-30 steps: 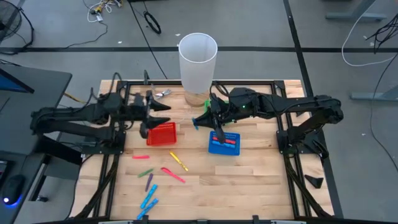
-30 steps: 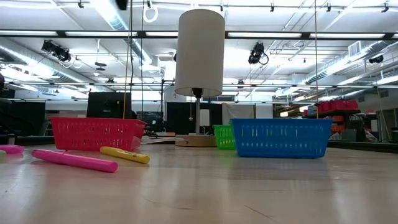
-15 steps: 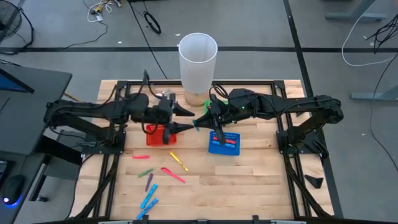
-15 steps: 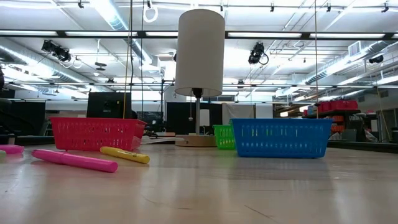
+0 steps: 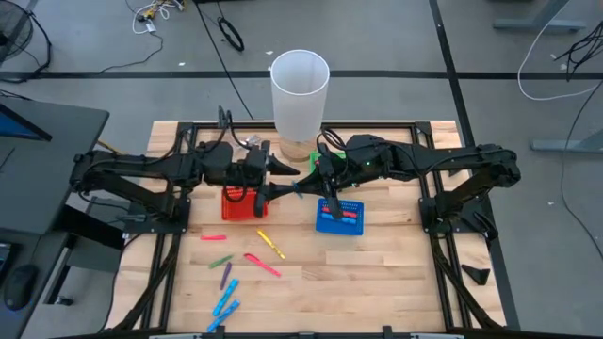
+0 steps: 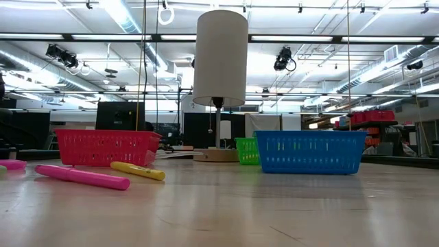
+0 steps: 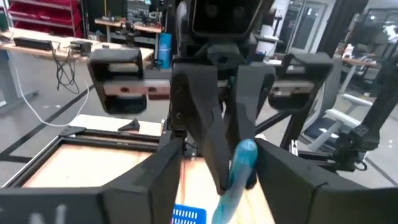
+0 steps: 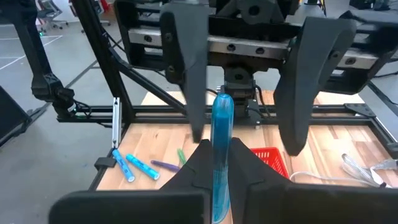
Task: Pick & Place Markers
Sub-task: Put the small blue pen into the red bin
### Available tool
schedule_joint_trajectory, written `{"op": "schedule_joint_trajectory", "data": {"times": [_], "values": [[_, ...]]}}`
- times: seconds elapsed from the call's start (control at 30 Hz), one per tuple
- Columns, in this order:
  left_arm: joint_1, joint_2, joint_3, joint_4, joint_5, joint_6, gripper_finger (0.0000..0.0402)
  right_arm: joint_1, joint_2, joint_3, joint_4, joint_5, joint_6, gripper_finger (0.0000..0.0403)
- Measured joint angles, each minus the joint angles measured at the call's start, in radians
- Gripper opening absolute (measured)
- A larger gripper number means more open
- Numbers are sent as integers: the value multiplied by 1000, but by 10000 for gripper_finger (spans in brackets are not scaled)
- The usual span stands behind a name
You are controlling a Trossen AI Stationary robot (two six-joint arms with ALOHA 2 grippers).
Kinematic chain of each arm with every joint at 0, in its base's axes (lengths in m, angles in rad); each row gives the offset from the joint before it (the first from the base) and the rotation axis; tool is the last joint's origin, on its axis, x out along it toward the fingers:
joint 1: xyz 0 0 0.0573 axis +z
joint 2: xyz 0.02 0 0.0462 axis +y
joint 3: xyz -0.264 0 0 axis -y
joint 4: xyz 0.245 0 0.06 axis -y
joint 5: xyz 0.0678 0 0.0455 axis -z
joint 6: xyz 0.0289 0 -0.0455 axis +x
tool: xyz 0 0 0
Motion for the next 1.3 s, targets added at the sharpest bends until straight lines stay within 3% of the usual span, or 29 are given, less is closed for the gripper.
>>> {"op": "schedule_joint_trajectory", "data": {"times": [0.43,0.67,0.93,1.1,1.3], "values": [[0,0,0,6,59,-41,41,0,-1,0,-1,0,-10,13],[0,0,0,7,53,-40,39,0,-1,0,-1,0,-11,22],[0,0,0,2,53,-45,39,-1,-22,0,-83,1,8,94],[0,-8,0,-71,51,-40,39,-1,-78,0,-211,1,14,132],[2,-8,0,-225,23,-13,39,-1,-142,0,-263,1,15,150]]}}
